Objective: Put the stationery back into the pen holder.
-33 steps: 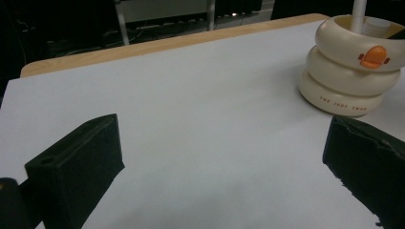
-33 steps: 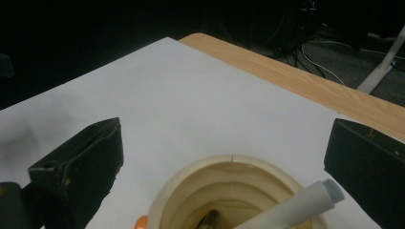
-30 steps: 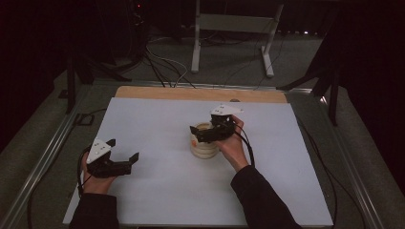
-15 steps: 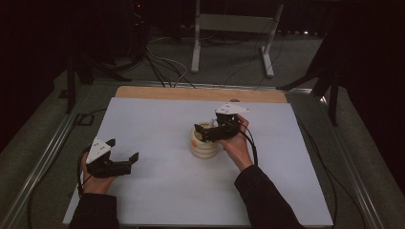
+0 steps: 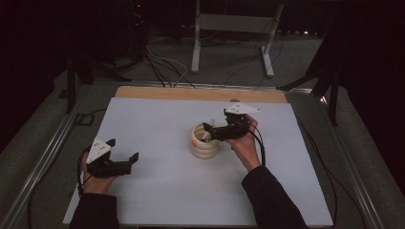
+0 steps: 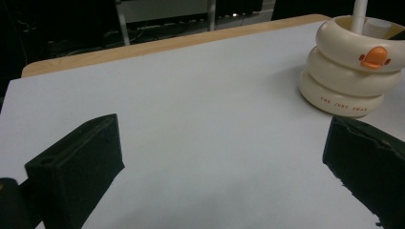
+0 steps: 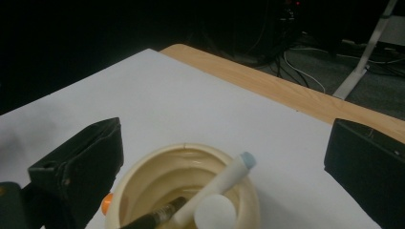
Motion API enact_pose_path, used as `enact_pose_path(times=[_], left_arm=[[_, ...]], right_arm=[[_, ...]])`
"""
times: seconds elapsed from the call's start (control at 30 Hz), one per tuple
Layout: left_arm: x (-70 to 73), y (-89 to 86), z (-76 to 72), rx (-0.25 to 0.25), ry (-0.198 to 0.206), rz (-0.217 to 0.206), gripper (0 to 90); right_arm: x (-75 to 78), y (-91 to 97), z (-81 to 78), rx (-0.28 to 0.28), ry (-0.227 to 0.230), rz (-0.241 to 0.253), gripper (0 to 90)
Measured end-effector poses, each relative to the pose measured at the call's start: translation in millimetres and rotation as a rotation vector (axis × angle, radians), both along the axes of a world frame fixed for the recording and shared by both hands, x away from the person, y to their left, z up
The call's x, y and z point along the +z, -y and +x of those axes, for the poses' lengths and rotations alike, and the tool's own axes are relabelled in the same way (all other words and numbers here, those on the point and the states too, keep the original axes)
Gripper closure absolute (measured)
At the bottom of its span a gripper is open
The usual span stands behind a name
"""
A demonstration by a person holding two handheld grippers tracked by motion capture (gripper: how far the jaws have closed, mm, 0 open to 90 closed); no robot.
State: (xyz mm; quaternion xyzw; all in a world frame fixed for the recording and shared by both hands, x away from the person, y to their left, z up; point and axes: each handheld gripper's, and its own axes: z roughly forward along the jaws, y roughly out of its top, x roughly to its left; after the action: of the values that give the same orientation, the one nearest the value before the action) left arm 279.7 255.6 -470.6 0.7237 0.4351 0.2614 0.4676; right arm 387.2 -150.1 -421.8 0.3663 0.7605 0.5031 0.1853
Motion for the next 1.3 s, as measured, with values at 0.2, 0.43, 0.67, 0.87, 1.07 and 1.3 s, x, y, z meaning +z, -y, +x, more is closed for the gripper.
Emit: enact_pose_path(times=[0.2, 0.43, 0.67, 0.87, 1.07, 1.3], left_arm=[[0.1, -0.2, -0.1, 0.001, 0.001, 0.000, 0.2], [0.3, -0.2, -0.2, 0.003, 0.003, 0.002, 0.2], [0.3, -0.1, -0.3, 0.003, 0.003, 0.002, 0.2], [0.5, -0.3, -0.6, 0.004, 0.004, 0.002, 0.2], [0.4, 0.2, -0.6, 0.002, 0.004, 0.004, 0.2], [0.5, 0.2, -0.8, 0.003, 0.004, 0.003, 0.2]], right_arm=[[0.3, 10.2, -2.2, -0.015, 0.006, -0.006, 0.2], [0.5, 20.6, -4.7, -0.030, 0.009, -0.005, 0.2], [-0.4, 31.0, -7.8, -0.043, 0.013, -0.001, 0.2], [-2.4, 40.4, -10.9, -0.058, 0.013, -0.002, 0.2], [-3.2, 49.7, -13.7, -0.071, 0.014, -0.001, 0.2], [-3.7, 58.7, -17.0, -0.086, 0.015, 0.000, 0.2]])
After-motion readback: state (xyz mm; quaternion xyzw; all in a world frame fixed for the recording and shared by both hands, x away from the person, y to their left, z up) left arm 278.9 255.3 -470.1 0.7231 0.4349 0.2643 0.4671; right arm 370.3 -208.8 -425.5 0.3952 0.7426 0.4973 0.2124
